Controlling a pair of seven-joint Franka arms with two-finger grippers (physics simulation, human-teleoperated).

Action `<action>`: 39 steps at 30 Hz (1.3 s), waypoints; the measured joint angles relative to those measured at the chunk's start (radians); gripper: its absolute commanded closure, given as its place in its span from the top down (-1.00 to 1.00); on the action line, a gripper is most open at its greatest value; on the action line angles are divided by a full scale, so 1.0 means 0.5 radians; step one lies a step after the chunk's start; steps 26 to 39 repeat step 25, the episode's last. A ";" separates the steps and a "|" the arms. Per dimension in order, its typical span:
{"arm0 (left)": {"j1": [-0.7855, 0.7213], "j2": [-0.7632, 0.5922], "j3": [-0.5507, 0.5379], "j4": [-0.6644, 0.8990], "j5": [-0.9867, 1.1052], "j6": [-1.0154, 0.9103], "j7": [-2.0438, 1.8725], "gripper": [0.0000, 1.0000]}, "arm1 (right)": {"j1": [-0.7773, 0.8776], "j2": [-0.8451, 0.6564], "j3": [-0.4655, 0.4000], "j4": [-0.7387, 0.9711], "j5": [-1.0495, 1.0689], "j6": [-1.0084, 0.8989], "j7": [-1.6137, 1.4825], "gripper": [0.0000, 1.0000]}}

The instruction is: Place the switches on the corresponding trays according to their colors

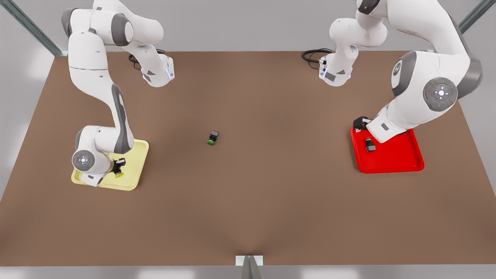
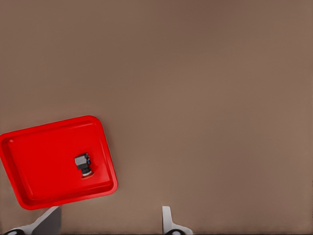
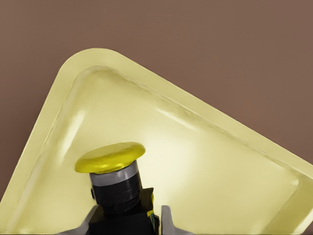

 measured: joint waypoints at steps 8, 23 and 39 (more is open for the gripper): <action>-0.001 -0.001 0.003 0.001 -0.013 -0.129 0.007 1.00 | -0.027 0.009 -0.023 -0.023 -0.023 0.119 -0.340 1.00; 0.004 -0.001 0.009 0.061 -0.011 -0.186 0.016 1.00 | 0.083 -0.577 0.284 1.017 0.098 -1.267 -0.149 1.00; 0.005 0.000 0.010 0.061 -0.011 -0.190 0.017 1.00 | 0.073 -0.593 0.286 0.987 0.107 -1.354 -0.080 1.00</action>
